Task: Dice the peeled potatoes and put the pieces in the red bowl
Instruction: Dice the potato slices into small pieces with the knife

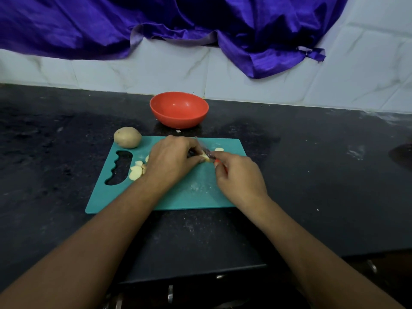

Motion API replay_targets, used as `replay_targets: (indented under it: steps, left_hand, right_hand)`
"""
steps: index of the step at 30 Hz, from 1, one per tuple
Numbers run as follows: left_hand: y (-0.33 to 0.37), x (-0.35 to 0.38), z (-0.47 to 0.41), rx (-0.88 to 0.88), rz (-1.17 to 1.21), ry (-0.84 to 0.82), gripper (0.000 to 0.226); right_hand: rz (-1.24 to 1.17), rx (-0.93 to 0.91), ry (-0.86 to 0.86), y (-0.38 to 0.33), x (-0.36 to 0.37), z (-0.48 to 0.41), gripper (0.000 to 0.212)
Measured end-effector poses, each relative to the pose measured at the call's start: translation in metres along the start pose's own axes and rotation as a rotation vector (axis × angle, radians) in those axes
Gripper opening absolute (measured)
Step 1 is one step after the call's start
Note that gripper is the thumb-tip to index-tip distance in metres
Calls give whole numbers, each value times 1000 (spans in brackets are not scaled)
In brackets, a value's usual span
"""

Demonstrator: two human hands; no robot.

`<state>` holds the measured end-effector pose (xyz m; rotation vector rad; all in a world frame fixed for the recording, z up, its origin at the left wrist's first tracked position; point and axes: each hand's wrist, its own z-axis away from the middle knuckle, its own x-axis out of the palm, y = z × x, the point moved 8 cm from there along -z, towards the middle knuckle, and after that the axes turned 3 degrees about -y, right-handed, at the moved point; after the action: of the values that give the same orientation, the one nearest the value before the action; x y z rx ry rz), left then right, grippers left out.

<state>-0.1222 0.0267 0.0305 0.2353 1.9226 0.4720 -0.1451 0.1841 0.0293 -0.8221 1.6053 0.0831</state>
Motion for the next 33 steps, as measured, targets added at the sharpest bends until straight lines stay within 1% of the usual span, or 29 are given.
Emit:
replay_targets:
  steps: [6,11,16,20,21,22,25,26,29,33]
  left_hand:
    - [-1,2,-3,21,23,-3,9]
    - [-2,2,-4,23,58,-5,10]
    - [-2,2,-4,21,33,0,10]
    - [-2,2,-4,14,27,-1,10]
    - [-3,2,-3,8,38,-5,10]
    - [-5,2,-3,0,52,-11,10]
    - [-10,1,-1,-24,96,-25,10]
    - [-10,0,0,-28,102,-25,9]
    - [-9,0,0,-23,109,-21,10]
    - [-11,1,-2,-24,112,-15,8]
  right_hand:
    - [203,-127,-24,-17,5,2,46]
    - [391,-172,-86,-18,11,-1,52]
    - [413,-177,-101,-14,7,5,52]
    - [483,-201,-116,-9,2,14,51]
    - [444,-195,-120,-7,1,14,49]
    - [335,-159,-123,0,-1,13,45]
    - [-156,15,-91,29,-3,3,33]
    - [-228,50,-70,35,-3,0,32]
    - [-230,32,-30,29,-1,-2,32]
    - [-61,-28,-11,6,1,0,37]
